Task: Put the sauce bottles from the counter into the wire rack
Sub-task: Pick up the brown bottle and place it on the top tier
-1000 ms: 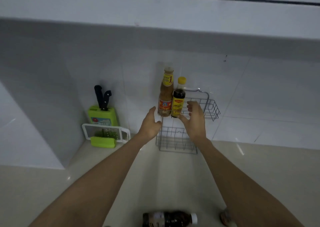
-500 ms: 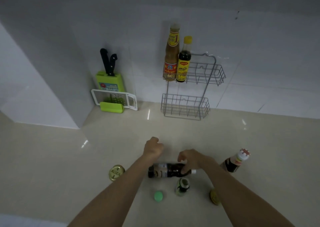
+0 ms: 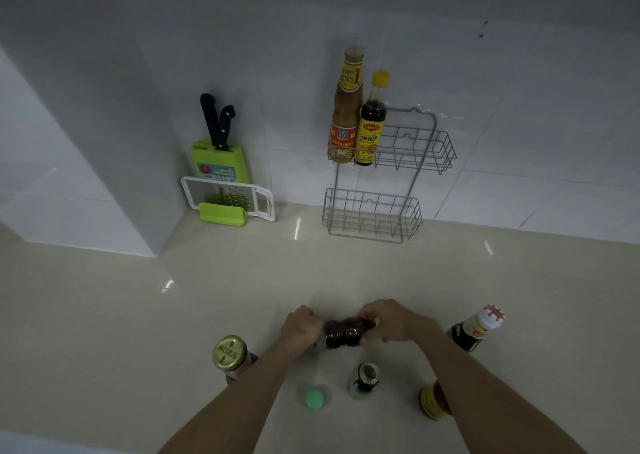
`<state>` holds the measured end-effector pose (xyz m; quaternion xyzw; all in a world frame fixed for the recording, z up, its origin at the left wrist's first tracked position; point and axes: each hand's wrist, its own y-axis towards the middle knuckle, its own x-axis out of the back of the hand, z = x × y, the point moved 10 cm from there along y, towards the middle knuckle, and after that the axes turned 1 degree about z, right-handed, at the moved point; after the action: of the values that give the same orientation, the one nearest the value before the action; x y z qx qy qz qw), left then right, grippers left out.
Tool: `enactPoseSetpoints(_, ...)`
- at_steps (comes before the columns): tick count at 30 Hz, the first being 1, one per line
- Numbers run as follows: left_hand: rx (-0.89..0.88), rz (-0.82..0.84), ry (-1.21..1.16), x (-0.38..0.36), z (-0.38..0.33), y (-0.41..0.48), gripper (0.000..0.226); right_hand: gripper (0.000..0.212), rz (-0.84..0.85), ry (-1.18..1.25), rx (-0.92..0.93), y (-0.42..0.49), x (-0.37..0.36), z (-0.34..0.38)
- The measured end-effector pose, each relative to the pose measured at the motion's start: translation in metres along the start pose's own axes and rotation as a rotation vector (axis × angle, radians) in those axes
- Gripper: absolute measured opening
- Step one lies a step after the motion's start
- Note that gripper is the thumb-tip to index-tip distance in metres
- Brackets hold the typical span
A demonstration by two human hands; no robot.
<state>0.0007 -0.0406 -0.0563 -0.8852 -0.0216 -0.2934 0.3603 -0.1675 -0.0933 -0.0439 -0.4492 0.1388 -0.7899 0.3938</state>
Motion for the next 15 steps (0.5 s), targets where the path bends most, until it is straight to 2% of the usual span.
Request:
enactPoseSetpoints(4, 0.05, -0.044, -0.096, 0.005, 0.005, 0.002, 0.029, 0.04, -0.089, 0.361, -0.011, -0.002, 0.02, 0.007)
enactPoseSetpoints(7, 0.147, -0.071, -0.265, 0.013, 0.008, 0.003, 0.033, 0.033, -0.184, 0.517, -0.012, -0.003, 0.037, 0.012)
enactPoseSetpoints(11, 0.18, -0.048, -0.546, 0.02, -0.014, 0.001, 0.029, 0.038, -0.462, 0.687, -0.013, -0.01, 0.079, 0.016)
enactPoseSetpoints(15, 0.144, 0.062, -0.811, 0.022, -0.066, -0.009, 0.029, 0.037, -0.658, 0.819, 0.114, -0.024, 0.127, 0.041)
